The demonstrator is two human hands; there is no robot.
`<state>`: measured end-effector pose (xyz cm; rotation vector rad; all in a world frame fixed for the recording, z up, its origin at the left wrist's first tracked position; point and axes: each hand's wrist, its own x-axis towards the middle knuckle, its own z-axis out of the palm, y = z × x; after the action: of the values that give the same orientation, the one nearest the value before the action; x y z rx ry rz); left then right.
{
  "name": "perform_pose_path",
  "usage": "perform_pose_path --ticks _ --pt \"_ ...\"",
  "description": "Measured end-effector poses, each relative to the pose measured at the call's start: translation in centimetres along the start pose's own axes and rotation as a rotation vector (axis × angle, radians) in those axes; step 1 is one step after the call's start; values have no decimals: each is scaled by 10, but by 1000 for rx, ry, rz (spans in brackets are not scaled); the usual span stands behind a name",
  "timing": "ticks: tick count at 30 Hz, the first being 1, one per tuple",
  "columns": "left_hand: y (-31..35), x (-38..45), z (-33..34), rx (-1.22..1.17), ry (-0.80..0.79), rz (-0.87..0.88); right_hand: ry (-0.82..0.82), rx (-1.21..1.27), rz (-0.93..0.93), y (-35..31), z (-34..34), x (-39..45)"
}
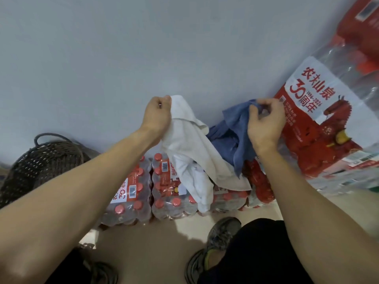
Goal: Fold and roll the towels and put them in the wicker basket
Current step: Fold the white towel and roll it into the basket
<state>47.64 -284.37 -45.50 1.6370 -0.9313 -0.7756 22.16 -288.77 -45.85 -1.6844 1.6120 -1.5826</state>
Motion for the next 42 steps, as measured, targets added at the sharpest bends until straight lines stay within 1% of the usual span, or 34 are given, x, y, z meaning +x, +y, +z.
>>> perform_pose_path --ticks 1,3,4,5,7,9,10,12,13,14,15,17,18,19,21,22,23,25,27,29,31,34,37,39,40,42 --pt "6 1 -5 10 -1 8 -96 -77 -13 -2 3 -3" --pt "19 1 -16 20 -19 33 -339 -279 -23 -5 9 -10" --pt "25 -1 -22 28 -35 55 -439 -336 -19 -9 12 -14" --pt "30 -3 -28 44 -55 83 -517 -342 -22 -14 14 -18" --pt "39 -8 -40 77 -104 130 -700 -230 -29 -25 21 -26" --pt "48 -12 -53 61 -145 130 -976 -128 34 -34 30 -36" --pt "52 -14 -59 26 -159 117 -1101 -161 52 -33 35 -41" --pt "59 -17 -73 -61 -175 85 -1274 -395 38 -24 44 -48" --pt "60 -18 -80 -91 -177 77 -1317 -525 23 -20 46 -49" --pt "59 -18 -86 -103 -176 75 -1327 -617 9 -18 47 -47" --pt "57 -18 -92 -96 -172 80 -1304 -653 -2 -16 46 -44" --pt "47 -16 -104 -57 -153 77 -1189 -601 -20 -18 43 -35" --pt "42 -14 -110 -42 -140 64 -1126 -520 -5 -21 42 -31" --pt "35 -12 -115 -34 -129 46 -1066 -391 52 -24 41 -28" --pt "23 -11 -122 -35 -124 -8 -985 -51 241 -37 38 -26" --pt "15 -11 -125 -32 -134 -40 -970 91 313 -45 38 -26" --pt "8 -12 -128 -15 -157 -64 -984 201 356 -53 38 -27" --pt "-6 -18 -132 83 -242 -69 -1068 386 421 -67 41 -31" --pt "-16 -23 -135 181 -345 -26 -1187 558 495 -79 49 -37" --pt "-24 -24 -139 255 -405 39 -1217 631 519 -89 60 -50" --pt "-29 -24 -145 379 -418 110 -1145 589 520 -97 75 -66" --pt "-37 -24 -158 531 -459 158 -991 392 489 -104 100 -95" --pt "-47 -20 -175 655 -534 152 -921 166 363 -102 118 -118" --pt "-54 -15 -186 710 -509 140 -931 -34 236 -97 126 -126" --pt "-57 -11 -191 730 -462 130 -971 -131 179 -94 128 -128" --pt "-65 -4 -202 775 -348 95 -1125 -356 55 -86 131 -128"
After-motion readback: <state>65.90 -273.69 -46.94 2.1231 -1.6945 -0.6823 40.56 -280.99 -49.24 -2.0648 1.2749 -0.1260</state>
